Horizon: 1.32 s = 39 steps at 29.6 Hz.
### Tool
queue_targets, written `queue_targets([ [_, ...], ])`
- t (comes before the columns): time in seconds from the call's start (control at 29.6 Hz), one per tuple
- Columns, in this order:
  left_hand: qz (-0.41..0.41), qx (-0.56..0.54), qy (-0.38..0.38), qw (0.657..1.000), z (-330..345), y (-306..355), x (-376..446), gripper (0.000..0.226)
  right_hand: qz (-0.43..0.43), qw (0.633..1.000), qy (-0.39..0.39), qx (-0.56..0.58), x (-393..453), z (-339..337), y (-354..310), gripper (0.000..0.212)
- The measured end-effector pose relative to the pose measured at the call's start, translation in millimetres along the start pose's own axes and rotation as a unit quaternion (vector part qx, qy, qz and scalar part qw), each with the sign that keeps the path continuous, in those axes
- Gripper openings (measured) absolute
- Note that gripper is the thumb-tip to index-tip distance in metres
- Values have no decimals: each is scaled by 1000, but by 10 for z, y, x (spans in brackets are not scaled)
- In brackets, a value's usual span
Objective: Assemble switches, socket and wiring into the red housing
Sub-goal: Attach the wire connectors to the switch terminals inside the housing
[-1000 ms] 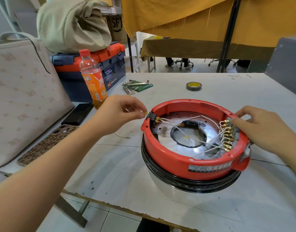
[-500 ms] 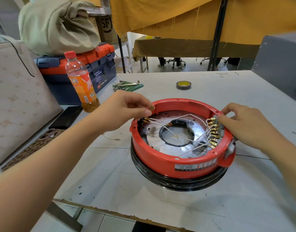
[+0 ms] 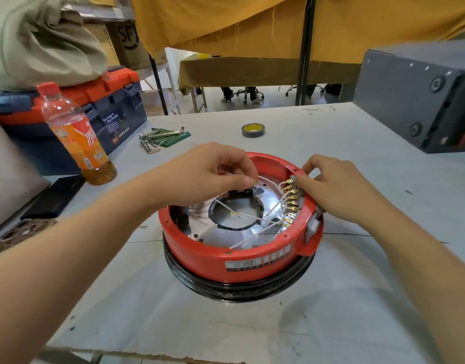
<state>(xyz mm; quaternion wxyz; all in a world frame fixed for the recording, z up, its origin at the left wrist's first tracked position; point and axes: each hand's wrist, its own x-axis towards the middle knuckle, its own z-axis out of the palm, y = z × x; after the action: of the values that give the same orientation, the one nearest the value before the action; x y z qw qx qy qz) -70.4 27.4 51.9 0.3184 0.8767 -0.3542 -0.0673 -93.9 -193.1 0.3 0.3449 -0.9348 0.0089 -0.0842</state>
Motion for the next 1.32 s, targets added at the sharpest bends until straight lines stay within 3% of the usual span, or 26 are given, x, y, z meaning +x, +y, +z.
queue_targets([
  [0.24,26,4,26,999,203,67,230,3,-4,1000,-2,4,15,-3,27,21],
  [0.51,28,18,-31,999,327,113,337,6,-14,1000,3,-14,19,1,31,24],
  [1.32,62,-44,24,997,414,15,266,4,-13,1000,0,-25,30,21,35,26],
])
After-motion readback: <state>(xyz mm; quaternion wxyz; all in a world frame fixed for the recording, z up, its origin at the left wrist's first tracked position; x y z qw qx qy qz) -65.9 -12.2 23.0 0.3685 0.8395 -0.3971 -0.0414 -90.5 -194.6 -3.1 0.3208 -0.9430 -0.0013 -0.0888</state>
